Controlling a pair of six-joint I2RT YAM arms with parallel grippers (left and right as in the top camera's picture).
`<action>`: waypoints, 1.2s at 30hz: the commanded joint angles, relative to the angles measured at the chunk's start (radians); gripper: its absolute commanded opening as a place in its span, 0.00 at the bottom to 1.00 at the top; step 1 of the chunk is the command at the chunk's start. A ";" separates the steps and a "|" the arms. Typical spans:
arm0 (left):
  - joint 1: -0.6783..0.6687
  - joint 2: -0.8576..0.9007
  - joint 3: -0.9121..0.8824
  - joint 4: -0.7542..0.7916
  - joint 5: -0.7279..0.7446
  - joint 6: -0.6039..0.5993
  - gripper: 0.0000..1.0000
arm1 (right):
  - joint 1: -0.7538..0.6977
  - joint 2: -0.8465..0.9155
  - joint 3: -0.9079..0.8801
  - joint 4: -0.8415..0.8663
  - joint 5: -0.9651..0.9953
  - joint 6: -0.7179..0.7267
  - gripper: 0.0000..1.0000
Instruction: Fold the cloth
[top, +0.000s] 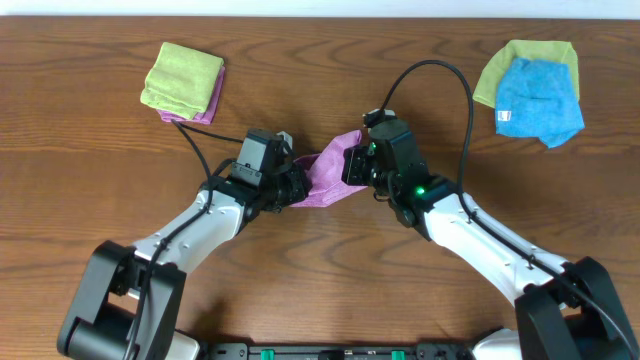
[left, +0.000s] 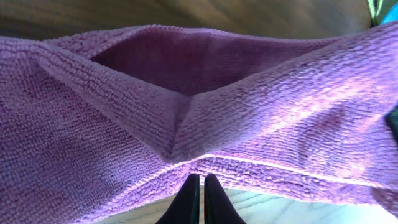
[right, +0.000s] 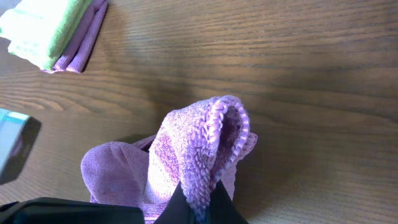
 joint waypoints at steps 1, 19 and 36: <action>-0.013 0.049 0.018 -0.003 -0.023 -0.006 0.06 | 0.005 0.002 0.025 0.000 0.010 -0.011 0.01; -0.016 0.128 0.018 0.155 -0.134 -0.056 0.06 | 0.013 0.002 0.025 -0.033 -0.024 -0.011 0.01; -0.016 0.212 0.018 0.263 -0.153 -0.092 0.06 | 0.013 -0.013 0.027 -0.032 -0.018 -0.012 0.02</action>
